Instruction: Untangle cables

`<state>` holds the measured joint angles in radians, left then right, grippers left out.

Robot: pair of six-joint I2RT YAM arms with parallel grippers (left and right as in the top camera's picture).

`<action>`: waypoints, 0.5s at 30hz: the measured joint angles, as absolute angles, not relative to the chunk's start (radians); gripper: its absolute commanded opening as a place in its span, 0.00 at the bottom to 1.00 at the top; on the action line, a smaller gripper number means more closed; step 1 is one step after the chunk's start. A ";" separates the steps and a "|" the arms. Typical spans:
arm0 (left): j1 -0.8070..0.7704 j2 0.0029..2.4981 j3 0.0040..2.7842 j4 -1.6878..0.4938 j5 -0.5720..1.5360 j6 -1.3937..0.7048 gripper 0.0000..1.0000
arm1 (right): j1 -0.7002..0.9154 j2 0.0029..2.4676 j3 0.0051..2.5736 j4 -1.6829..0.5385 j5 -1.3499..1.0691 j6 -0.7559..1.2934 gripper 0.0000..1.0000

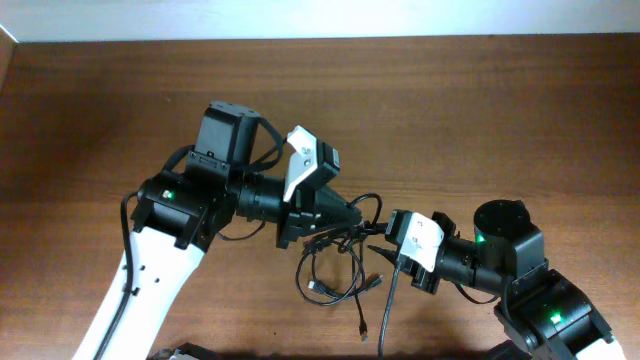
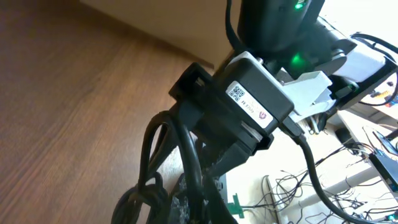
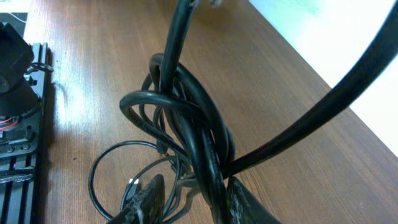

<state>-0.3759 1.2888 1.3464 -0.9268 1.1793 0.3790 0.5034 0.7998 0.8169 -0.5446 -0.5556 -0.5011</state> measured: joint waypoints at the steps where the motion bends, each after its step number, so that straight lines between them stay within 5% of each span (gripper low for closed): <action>1: -0.376 1.289 1.346 -0.922 1.186 0.379 0.00 | 0.503 0.800 0.817 -0.545 -0.557 -0.501 0.31; 5: -0.376 1.289 1.346 -0.900 1.223 0.379 0.00 | 0.503 0.808 0.817 -0.522 -0.561 -0.500 0.33; 7: -0.387 1.288 1.346 -0.897 1.227 0.379 0.00 | 0.503 0.834 0.817 -0.492 -0.570 -0.503 0.13; 13: -0.399 1.288 1.346 -0.893 1.151 0.377 0.04 | 0.503 0.857 0.817 -0.508 -0.577 -0.498 0.04; 14: -0.399 1.287 1.346 -0.893 1.114 0.370 0.32 | 0.503 0.857 0.817 -0.520 -0.573 -0.496 0.04; 15: -0.400 1.287 1.346 -0.894 1.079 0.357 0.92 | 0.503 0.857 0.817 -0.529 -0.566 -0.490 0.04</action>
